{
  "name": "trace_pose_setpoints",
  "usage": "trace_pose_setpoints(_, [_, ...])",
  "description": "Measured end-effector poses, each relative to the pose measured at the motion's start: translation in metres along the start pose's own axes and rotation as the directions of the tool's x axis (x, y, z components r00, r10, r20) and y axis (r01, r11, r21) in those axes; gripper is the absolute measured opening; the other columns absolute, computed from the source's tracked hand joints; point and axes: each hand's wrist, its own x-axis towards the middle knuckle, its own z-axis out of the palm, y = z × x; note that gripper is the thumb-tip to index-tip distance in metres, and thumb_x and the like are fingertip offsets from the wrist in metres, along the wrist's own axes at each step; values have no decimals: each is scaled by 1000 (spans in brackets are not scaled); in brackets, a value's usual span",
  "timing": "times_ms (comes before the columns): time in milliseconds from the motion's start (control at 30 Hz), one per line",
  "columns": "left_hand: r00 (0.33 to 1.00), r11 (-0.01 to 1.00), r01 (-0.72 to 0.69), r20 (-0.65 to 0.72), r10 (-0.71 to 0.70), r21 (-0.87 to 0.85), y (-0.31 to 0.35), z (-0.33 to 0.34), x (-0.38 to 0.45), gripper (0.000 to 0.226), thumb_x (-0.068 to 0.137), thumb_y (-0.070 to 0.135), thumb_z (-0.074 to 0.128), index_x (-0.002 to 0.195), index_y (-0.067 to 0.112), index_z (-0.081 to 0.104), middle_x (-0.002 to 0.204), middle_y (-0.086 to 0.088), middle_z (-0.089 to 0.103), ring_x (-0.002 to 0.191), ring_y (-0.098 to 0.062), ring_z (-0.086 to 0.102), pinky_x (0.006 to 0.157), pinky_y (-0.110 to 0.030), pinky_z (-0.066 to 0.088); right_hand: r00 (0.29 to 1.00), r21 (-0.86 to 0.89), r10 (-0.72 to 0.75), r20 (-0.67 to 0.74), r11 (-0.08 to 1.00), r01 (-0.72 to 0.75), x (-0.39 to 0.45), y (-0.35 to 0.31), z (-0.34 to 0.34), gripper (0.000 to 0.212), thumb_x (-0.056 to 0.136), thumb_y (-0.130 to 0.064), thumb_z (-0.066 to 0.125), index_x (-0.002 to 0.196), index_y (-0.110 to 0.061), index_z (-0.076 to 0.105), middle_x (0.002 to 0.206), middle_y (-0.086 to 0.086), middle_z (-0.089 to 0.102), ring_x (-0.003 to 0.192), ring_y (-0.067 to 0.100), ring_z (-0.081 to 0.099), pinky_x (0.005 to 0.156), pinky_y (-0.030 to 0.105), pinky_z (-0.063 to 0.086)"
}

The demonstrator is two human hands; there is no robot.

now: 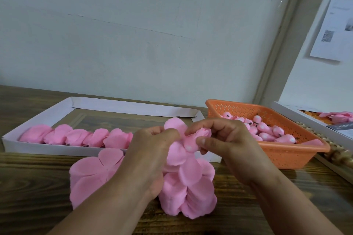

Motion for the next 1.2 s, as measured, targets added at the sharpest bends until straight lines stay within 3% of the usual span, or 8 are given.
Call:
trace_pose_setpoints(100, [1000,1000,9,23,-9,-4,-3,0,-2,19,83,-1,60,82,12,74,81,-11,74,79,-27,71,78,-45,57,998,22,15,-64,1000,-13,0,2,2,24,83,14,56,90,-5,70,76,3,72,66,8,62,60,20,49])
trace_pose_setpoints(200, [999,997,-40,-20,41,73,-5,3,-5,25,88,10,63,73,25,76,83,-6,75,87,-28,71,86,-51,55,998,-35,4,-64,999,-6,0,0,8,29,83,13,58,85,-13,71,77,5,72,67,10,62,61,21,50])
trace_pose_setpoints(533, [988,967,-103,-91,127,232,-6,7,-7,25,90,17,62,69,26,74,80,-14,72,87,-36,68,80,-54,55,998,-270,57,39,962,-45,-2,-12,9,22,79,12,62,87,-5,72,90,7,64,86,24,62,78,42,52])
trace_pose_setpoints(700, [980,943,-192,4,198,273,-6,7,-8,26,90,16,58,67,13,72,83,-20,65,72,-29,61,68,-41,51,997,-206,68,-45,976,-76,-2,-12,9,26,78,11,64,86,-12,71,86,-1,66,75,18,64,68,32,54])
trace_pose_setpoints(833, [976,935,-219,52,213,278,-8,6,-8,27,90,15,58,67,9,73,82,-17,65,74,-30,60,68,-38,48,992,-157,74,-97,984,-89,0,-8,10,25,76,13,65,85,-11,65,97,10,61,81,41,60,70,49,55])
trace_pose_setpoints(933, [972,933,-237,76,224,272,-8,6,-8,27,90,14,58,69,3,71,83,-24,62,69,-24,54,65,-34,43,992,-107,109,-67,988,-116,0,-7,8,22,77,14,63,84,-7,65,81,12,68,67,26,64,63,31,56])
trace_pose_setpoints(1067, [974,938,-226,92,209,263,-9,6,-8,35,90,10,57,58,11,71,54,5,63,55,-3,55,52,-16,42,986,-93,142,-85,984,-150,0,-6,7,26,77,14,64,94,-6,62,78,15,68,62,22,63,60,29,55])
trace_pose_setpoints(1200, [977,943,-212,90,195,258,-7,6,-9,38,90,6,56,55,12,70,53,8,63,51,0,54,48,-12,42,981,-107,184,-64,976,-190,-1,-7,6,27,78,7,68,99,-9,63,78,15,69,59,19,63,60,27,55])
